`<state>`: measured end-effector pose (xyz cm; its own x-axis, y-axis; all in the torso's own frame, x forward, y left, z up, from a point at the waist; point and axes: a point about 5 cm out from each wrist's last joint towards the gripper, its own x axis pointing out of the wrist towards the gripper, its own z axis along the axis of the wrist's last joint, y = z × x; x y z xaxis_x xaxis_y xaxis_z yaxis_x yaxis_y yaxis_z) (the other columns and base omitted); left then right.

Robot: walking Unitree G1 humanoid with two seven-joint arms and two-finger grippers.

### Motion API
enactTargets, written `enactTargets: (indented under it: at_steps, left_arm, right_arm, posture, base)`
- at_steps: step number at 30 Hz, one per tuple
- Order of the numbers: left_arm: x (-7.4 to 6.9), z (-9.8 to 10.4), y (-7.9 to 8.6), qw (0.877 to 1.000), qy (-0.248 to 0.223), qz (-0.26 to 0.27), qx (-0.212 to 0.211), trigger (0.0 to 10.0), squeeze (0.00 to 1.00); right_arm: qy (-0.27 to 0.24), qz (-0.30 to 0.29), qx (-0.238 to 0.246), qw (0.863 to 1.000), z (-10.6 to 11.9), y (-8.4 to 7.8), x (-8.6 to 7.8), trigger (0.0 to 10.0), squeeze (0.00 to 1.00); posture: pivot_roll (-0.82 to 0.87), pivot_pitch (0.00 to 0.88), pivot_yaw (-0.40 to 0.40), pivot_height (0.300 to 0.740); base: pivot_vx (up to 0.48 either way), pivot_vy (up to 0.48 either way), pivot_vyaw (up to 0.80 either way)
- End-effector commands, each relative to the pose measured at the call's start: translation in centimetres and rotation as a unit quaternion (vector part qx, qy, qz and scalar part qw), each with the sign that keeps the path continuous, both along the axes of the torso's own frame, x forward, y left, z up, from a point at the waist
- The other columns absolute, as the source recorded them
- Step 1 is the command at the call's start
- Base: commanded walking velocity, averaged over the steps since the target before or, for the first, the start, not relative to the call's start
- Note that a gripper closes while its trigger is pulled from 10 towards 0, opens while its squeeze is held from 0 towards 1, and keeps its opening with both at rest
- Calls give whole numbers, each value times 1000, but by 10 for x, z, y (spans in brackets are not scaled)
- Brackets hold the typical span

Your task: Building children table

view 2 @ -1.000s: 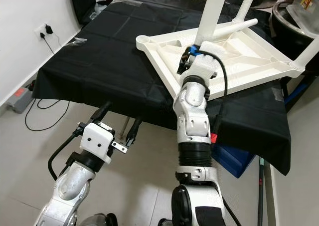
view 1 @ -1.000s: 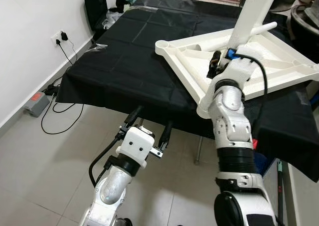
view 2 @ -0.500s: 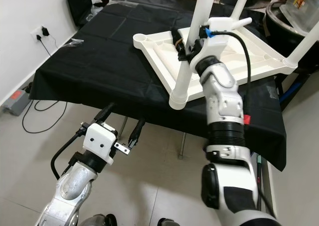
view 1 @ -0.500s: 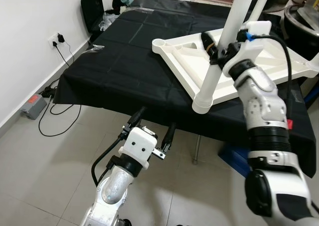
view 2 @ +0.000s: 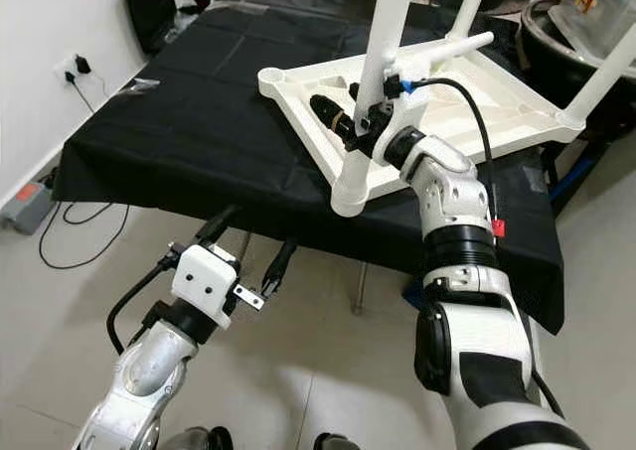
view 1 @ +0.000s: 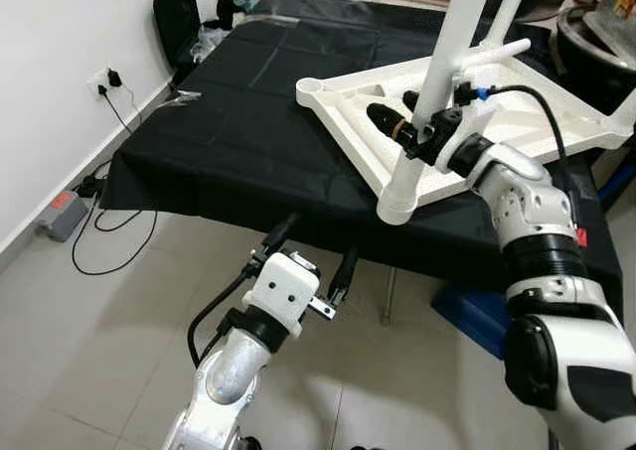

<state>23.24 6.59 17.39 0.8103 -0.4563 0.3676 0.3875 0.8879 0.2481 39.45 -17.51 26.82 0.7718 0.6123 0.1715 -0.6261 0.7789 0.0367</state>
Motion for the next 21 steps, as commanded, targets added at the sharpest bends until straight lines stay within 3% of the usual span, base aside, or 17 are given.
enactTargets:
  at_steps: [1, 2, 3, 4, 7, 8, 10, 12, 13, 14, 17, 18, 19, 20, 21]
  left_arm:
    - [-1, -6, -2, 1000, 21, -8, -6, 10000, 0]
    - [-2, -6, -3, 1000, 24, -15, -9, 10000, 0]
    - [-2, -6, -3, 1000, 24, -15, -9, 10000, 0]
    - [-2, -6, -4, 999, 24, -20, -11, 10000, 0]
    - [-2, -6, -4, 999, 25, -23, -12, 10000, 0]
    - [-1, -5, -4, 999, 24, -23, -13, 10000, 0]
    - [-1, -5, -4, 999, 24, -23, -13, 10000, 0]
    - [-2, -4, -4, 999, 22, -24, -12, 10000, 0]
    - [-2, -4, -4, 999, 22, -24, -12, 10000, 0]
    - [-2, -4, -4, 999, 22, -24, -11, 10000, 0]
    - [-2, -4, -4, 999, 22, -24, -11, 10000, 0]
    - [-2, -5, -4, 999, 22, -25, -10, 10000, 0]
    - [-2, -5, -4, 999, 22, -25, -10, 10000, 0]
    - [-2, -5, -4, 999, 21, -23, -9, 10000, 0]
    - [-2, -5, -4, 999, 21, -23, -9, 10000, 0]
  right_arm:
    - [9, 43, -13, 999, -5, 13, 0, 10000, 0]
    - [12, 59, -11, 998, -6, 14, 0, 7255, 0]
    - [12, 59, -11, 998, -6, 14, 0, 7255, 0]
    - [7, 49, -11, 999, -6, 14, 0, 0, 0]
    - [0, 32, -15, 999, -6, 12, 2, 0, 0]
    - [-8, -16, -10, 1000, -4, 7, 4, 0, 0]
    - [-8, -16, -10, 1000, -4, 7, 4, 0, 0]
    - [-28, -140, -10, 990, -6, -5, 5, 0, 0]
    - [-28, -140, -10, 990, -6, -5, 5, 0, 0]
    - [-32, -214, 1, 976, -10, -12, 3, 0, 0]
    - [-32, -214, 1, 976, -10, -12, 3, 0, 0]
    - [-31, -277, 6, 960, -15, -17, -2, 0, 0]
    - [-31, -277, 6, 960, -15, -17, -2, 0, 0]
    - [-33, -345, 6, 938, -21, -17, -11, 0, 0]
    - [-33, -345, 6, 938, -21, -17, -11, 0, 0]
  posture:
    - [137, 183, -70, 740]
    - [139, 185, -68, 740]
    - [139, 185, -68, 740]
    - [135, 187, -65, 740]
    - [133, 201, -67, 740]
    - [132, 206, -68, 740]
    - [132, 206, -68, 740]
    - [130, 202, -66, 740]
    - [130, 202, -66, 740]
    - [131, 201, -66, 740]
    - [131, 201, -66, 740]
    - [131, 201, -66, 740]
    - [131, 201, -66, 740]
    - [135, 193, -70, 740]
    - [135, 193, -70, 740]
  base:
    - [0, 0, 0]
    - [0, 0, 0]
    - [0, 0, 0]
    - [0, 0, 0]
    - [0, 0, 0]
    - [0, 0, 0]
    - [0, 0, 0]
    - [0, 0, 0]
    - [0, 0, 0]
    - [0, 0, 0]
    - [0, 0, 0]
    - [0, 0, 0]
    - [0, 0, 0]
    - [0, 0, 0]
    - [0, 0, 0]
